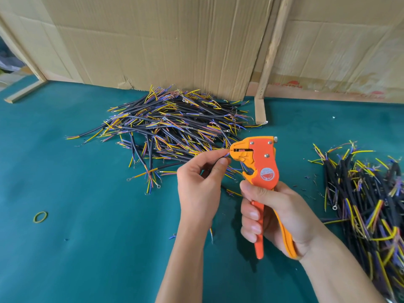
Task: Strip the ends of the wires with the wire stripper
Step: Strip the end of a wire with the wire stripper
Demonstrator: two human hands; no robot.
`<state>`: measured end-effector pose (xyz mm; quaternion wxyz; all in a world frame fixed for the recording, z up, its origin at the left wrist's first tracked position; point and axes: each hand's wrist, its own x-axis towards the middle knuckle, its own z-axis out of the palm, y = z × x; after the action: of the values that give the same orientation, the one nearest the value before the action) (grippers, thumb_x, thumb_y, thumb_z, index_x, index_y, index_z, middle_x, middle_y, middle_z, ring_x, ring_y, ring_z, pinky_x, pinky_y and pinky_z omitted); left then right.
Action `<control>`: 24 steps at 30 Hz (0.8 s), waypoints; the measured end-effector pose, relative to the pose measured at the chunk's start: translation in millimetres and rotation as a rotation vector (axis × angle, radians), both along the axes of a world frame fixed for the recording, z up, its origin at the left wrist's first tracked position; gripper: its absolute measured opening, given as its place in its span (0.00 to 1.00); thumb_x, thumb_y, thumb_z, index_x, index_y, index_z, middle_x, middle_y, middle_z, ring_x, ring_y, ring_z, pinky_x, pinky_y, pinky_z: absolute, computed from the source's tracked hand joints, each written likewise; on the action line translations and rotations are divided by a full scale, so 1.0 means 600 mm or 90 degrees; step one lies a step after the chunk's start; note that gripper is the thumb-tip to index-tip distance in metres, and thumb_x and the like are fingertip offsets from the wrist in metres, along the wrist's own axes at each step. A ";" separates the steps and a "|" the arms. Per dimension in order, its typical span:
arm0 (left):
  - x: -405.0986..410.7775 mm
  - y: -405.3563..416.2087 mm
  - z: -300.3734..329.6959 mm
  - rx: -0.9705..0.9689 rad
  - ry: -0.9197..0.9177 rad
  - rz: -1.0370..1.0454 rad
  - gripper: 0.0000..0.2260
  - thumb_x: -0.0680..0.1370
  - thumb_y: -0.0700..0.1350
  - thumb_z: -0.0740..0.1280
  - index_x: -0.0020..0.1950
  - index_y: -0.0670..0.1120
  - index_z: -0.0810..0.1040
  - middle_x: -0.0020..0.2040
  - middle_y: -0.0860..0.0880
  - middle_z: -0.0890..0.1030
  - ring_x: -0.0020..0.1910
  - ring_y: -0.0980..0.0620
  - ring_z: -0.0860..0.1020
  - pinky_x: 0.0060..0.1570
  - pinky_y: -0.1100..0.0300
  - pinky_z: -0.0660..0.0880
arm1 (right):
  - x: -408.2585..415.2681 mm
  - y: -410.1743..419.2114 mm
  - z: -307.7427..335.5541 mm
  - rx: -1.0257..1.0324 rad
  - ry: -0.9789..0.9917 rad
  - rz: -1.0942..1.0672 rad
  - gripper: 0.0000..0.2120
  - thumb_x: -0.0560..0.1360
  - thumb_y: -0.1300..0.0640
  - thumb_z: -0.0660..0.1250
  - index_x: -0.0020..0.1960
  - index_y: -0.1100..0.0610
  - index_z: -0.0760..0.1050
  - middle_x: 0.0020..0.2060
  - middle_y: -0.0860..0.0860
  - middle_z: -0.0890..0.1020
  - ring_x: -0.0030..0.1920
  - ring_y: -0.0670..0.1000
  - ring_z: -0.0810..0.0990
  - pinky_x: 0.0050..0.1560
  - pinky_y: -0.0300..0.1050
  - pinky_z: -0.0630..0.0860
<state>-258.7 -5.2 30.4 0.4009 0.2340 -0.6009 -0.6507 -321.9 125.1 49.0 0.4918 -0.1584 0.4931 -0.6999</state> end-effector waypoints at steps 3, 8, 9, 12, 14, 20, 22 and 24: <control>-0.003 0.006 0.000 -0.022 -0.035 -0.008 0.11 0.77 0.33 0.71 0.48 0.49 0.87 0.41 0.52 0.87 0.40 0.58 0.81 0.45 0.68 0.75 | 0.000 -0.007 -0.001 0.021 0.016 -0.076 0.28 0.67 0.55 0.79 0.36 0.56 0.57 0.23 0.53 0.61 0.17 0.49 0.59 0.22 0.38 0.62; -0.004 0.006 -0.002 -0.008 -0.045 0.018 0.10 0.77 0.35 0.72 0.46 0.50 0.87 0.38 0.51 0.85 0.37 0.57 0.77 0.41 0.68 0.74 | -0.011 0.016 0.003 -0.076 -0.007 0.041 0.17 0.69 0.55 0.79 0.38 0.60 0.71 0.27 0.56 0.68 0.22 0.54 0.68 0.27 0.46 0.70; -0.003 0.005 -0.003 -0.003 -0.046 0.027 0.10 0.77 0.35 0.72 0.45 0.51 0.86 0.38 0.50 0.85 0.36 0.57 0.77 0.40 0.68 0.74 | -0.014 0.021 0.004 -0.098 -0.022 0.067 0.15 0.70 0.56 0.79 0.42 0.60 0.74 0.30 0.58 0.71 0.25 0.56 0.71 0.30 0.50 0.72; -0.002 0.001 -0.007 0.018 -0.042 0.035 0.11 0.77 0.36 0.72 0.44 0.51 0.86 0.41 0.47 0.86 0.39 0.52 0.80 0.44 0.64 0.76 | -0.026 0.022 0.002 -0.113 -0.039 0.046 0.16 0.68 0.60 0.79 0.50 0.61 0.75 0.38 0.63 0.77 0.36 0.62 0.78 0.40 0.56 0.79; -0.002 0.001 -0.010 0.035 -0.043 0.033 0.09 0.77 0.37 0.71 0.45 0.51 0.86 0.42 0.46 0.87 0.40 0.50 0.82 0.42 0.61 0.75 | -0.035 0.021 -0.003 -0.088 -0.039 -0.017 0.16 0.67 0.62 0.77 0.51 0.61 0.76 0.40 0.64 0.78 0.38 0.62 0.79 0.41 0.56 0.80; -0.003 0.005 -0.008 0.059 -0.037 0.012 0.07 0.76 0.37 0.72 0.47 0.48 0.86 0.42 0.43 0.86 0.31 0.55 0.74 0.34 0.62 0.70 | -0.045 0.024 -0.019 -0.058 -0.100 -0.126 0.23 0.61 0.62 0.75 0.54 0.63 0.77 0.42 0.64 0.80 0.39 0.61 0.81 0.42 0.57 0.83; -0.001 0.010 0.001 0.063 -0.033 -0.010 0.06 0.77 0.36 0.72 0.48 0.47 0.86 0.41 0.44 0.86 0.28 0.54 0.73 0.29 0.63 0.70 | -0.045 0.023 -0.018 -0.049 -0.102 -0.130 0.22 0.62 0.64 0.73 0.55 0.64 0.77 0.42 0.65 0.81 0.39 0.62 0.82 0.43 0.57 0.83; 0.001 0.018 0.014 0.053 -0.038 -0.043 0.05 0.78 0.36 0.71 0.48 0.45 0.84 0.40 0.45 0.86 0.25 0.53 0.73 0.25 0.64 0.69 | -0.045 0.021 -0.019 -0.037 -0.112 -0.137 0.20 0.65 0.63 0.70 0.57 0.65 0.77 0.42 0.65 0.81 0.39 0.62 0.82 0.43 0.57 0.83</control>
<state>-257.8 5.6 38.6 0.3504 0.2491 -0.5927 -0.6811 -349.1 137.6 37.6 0.4505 -0.0569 0.4416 -0.7738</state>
